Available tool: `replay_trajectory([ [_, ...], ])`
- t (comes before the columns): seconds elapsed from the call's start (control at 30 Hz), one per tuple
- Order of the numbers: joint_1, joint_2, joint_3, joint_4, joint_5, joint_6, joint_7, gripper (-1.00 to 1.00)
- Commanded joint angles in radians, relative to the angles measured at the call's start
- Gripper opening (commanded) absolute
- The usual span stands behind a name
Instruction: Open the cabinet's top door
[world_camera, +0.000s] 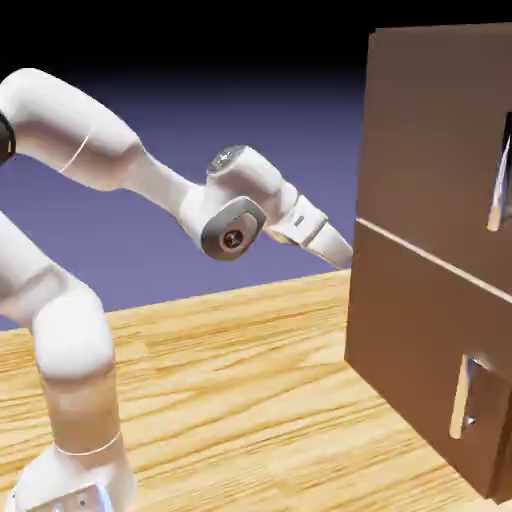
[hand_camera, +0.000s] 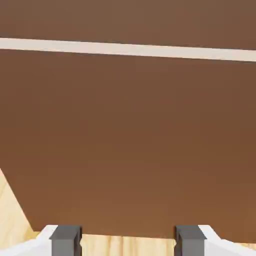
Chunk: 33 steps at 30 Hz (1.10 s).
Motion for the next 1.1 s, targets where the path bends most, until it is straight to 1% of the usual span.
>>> replay_trajectory([
  [0.0,0.016,-0.005,-0.019,0.014,-0.044,0.003,0.032,0.0],
  [1.07,0.539,-0.16,-0.621,0.463,-1.435,0.097,1.045,0.0],
])
